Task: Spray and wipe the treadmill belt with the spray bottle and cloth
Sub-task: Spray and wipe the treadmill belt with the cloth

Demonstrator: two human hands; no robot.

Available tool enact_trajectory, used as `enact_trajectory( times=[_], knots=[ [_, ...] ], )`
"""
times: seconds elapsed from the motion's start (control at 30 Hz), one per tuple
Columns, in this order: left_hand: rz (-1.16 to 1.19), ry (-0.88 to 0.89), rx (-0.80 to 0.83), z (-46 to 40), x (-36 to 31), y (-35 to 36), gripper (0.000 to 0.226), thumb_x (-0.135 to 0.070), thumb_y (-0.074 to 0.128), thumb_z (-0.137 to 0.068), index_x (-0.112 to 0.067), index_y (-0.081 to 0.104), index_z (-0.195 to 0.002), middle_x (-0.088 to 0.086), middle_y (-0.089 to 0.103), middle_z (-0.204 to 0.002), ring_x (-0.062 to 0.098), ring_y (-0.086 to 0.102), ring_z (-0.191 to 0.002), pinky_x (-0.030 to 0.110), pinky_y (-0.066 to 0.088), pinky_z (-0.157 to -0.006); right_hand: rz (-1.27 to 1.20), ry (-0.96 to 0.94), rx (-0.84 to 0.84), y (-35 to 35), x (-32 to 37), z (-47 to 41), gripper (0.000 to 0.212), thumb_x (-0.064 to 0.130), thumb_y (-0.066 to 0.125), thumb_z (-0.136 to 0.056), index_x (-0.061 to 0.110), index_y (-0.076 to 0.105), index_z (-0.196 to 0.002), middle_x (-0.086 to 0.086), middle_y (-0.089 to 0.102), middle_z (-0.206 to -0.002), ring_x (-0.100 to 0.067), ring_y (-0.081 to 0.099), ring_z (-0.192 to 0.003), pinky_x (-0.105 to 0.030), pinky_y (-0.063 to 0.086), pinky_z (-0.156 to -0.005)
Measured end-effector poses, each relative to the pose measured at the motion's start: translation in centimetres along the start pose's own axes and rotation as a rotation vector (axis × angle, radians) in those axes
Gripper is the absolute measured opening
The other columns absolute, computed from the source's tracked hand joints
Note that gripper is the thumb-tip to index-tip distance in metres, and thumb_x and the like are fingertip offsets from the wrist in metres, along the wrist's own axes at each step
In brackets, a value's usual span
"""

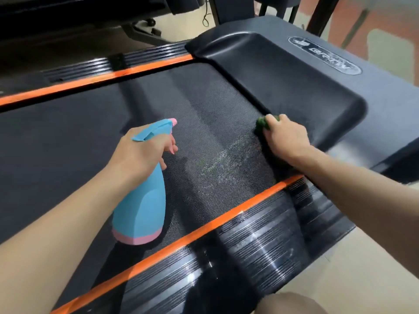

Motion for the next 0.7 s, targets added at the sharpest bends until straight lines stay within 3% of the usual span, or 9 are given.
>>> enact_trajectory(
  times=[0.1,0.17,0.23,0.33,0.43,0.5,0.6,0.7],
  knots=[
    [0.011,-0.003,-0.016,-0.4,0.2,-0.1,0.049,-0.032,0.051,-0.063,-0.049,0.075,-0.103,-0.004,0.081,-0.096,0.011,0.059,-0.048,0.023,0.047,-0.065,-0.132,-0.065,0.04,-0.1,5.6,2.8,0.029,0.042,0.042,-0.099,0.025,0.052,-0.122,-0.013,0.061,-0.114,-0.04,0.066,-0.097,-0.046,0.051,-0.078],
    [0.007,-0.001,-0.018,-0.4,0.1,-0.1,0.051,-0.03,0.052,-0.063,-0.045,0.076,-0.106,-0.004,0.081,-0.098,0.011,0.059,-0.048,0.025,0.049,-0.069,-0.197,-0.264,0.144,-0.3,11.8,6.5,0.028,0.043,0.043,-0.098,0.03,0.052,-0.121,-0.008,0.063,-0.113,-0.037,0.066,-0.096,-0.043,0.05,-0.075],
    [0.001,0.004,-0.026,-0.1,0.1,-0.1,0.053,-0.03,0.051,-0.063,-0.043,0.077,-0.108,-0.007,0.08,-0.097,0.01,0.059,-0.048,0.024,0.05,-0.07,-0.186,-0.509,0.199,-0.6,16.4,10.3,0.03,0.046,0.041,-0.098,0.025,0.05,-0.119,-0.005,0.062,-0.11,-0.035,0.067,-0.09,-0.039,0.044,-0.063],
    [0.014,0.037,-0.04,0.5,-0.1,-0.2,0.055,-0.03,0.05,-0.065,-0.04,0.078,-0.111,-0.008,0.08,-0.097,0.009,0.059,-0.048,0.016,0.049,-0.064,-0.146,-0.657,0.141,-1.5,14.8,9.6,0.032,0.048,0.036,-0.096,0.031,0.048,-0.12,-0.002,0.06,-0.11,-0.029,0.067,-0.089,-0.036,0.044,-0.057],
    [0.017,0.041,-0.04,0.8,0.0,-0.5,0.052,-0.031,0.05,-0.066,-0.046,0.076,-0.108,-0.008,0.08,-0.096,0.009,0.061,-0.051,0.022,0.05,-0.072,0.005,-0.405,0.09,-1.1,6.1,4.3,0.025,0.047,0.034,-0.099,0.037,0.043,-0.12,-0.005,0.059,-0.115,-0.033,0.067,-0.094,-0.038,0.046,-0.064],
    [0.029,0.044,-0.037,0.9,0.1,-0.6,0.047,-0.032,0.05,-0.067,-0.047,0.075,-0.103,-0.009,0.08,-0.095,0.01,0.062,-0.053,0.026,0.049,-0.073,0.129,-0.152,0.039,-1.1,0.6,2.2,0.027,0.039,0.037,-0.103,0.027,0.05,-0.123,-0.011,0.061,-0.114,-0.037,0.068,-0.09,-0.039,0.045,-0.063],
    [0.025,0.046,-0.046,0.7,0.3,-0.8,0.045,-0.033,0.049,-0.068,-0.041,0.078,-0.103,-0.01,0.08,-0.098,0.015,0.063,-0.058,0.027,0.05,-0.074,0.15,-0.011,0.018,-0.7,0.6,2.9,0.023,0.025,0.038,-0.103,0.01,0.052,-0.112,-0.02,0.064,-0.106,-0.041,0.068,-0.086,-0.04,0.044,-0.063],
    [0.017,0.034,-0.047,0.6,0.4,-0.9,0.038,-0.034,0.049,-0.068,-0.039,0.076,-0.095,-0.011,0.08,-0.102,0.017,0.064,-0.059,0.029,0.051,-0.075,0.02,-0.026,0.045,-1.4,4.9,6.2,0.023,0.03,0.038,-0.103,0.012,0.053,-0.105,-0.016,0.069,-0.098,-0.04,0.069,-0.086,-0.04,0.041,-0.064]
  ],
)
Point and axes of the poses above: each hand's wrist, its own z-axis away from the middle knuckle, its own y-axis out of the palm, x = y × z, the point moved 6 cm from there along -z, towards the middle knuckle
